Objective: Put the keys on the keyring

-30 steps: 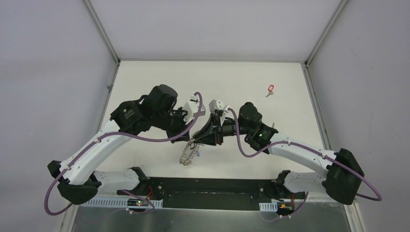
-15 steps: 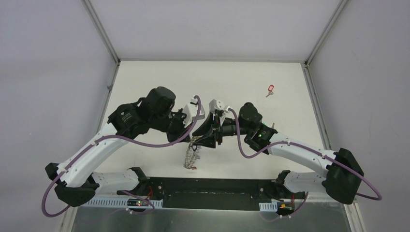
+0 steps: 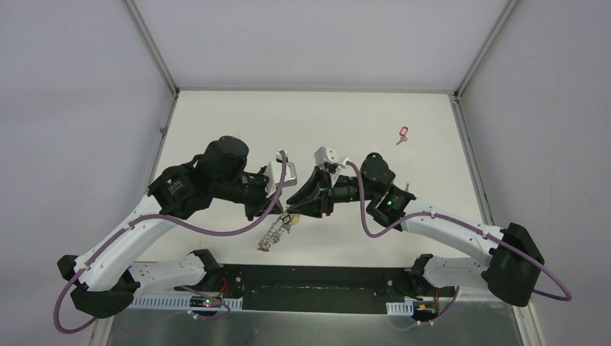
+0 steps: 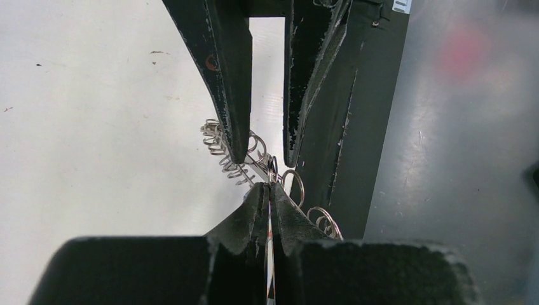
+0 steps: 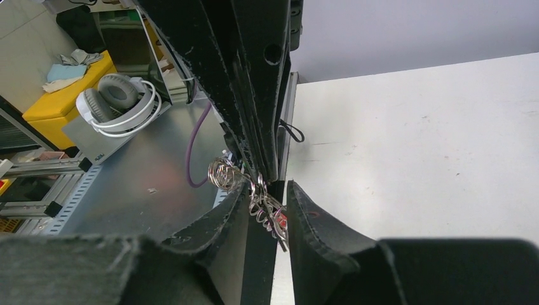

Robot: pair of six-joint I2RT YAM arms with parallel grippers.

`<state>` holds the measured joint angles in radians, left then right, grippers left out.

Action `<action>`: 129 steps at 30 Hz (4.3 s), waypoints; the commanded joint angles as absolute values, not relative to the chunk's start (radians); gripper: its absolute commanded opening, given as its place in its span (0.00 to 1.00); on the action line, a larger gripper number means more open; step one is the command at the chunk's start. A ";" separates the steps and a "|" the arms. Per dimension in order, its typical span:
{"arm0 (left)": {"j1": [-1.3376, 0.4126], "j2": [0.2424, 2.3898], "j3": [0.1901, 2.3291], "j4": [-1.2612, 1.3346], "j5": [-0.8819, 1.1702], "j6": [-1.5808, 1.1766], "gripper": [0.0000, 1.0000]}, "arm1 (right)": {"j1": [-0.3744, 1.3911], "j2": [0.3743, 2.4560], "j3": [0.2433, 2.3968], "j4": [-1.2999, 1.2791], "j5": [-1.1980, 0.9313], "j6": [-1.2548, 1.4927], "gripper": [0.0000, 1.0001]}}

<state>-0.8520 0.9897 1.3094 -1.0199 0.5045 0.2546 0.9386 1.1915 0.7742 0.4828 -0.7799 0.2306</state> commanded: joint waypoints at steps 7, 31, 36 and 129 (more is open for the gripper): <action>-0.860 0.983 1.319 -0.945 0.535 0.268 0.00 | 0.949 1.195 0.797 0.535 -0.839 0.248 0.15; -0.860 0.880 1.204 -0.922 0.421 0.116 0.41 | 0.965 1.120 0.706 0.604 -0.697 0.235 0.00; -0.859 0.824 1.101 -0.863 0.448 0.080 0.37 | 0.965 1.107 0.683 0.651 -0.686 0.240 0.00; -0.868 0.672 0.619 0.008 0.538 -0.053 0.00 | 0.838 0.929 0.664 0.335 -0.646 0.233 0.70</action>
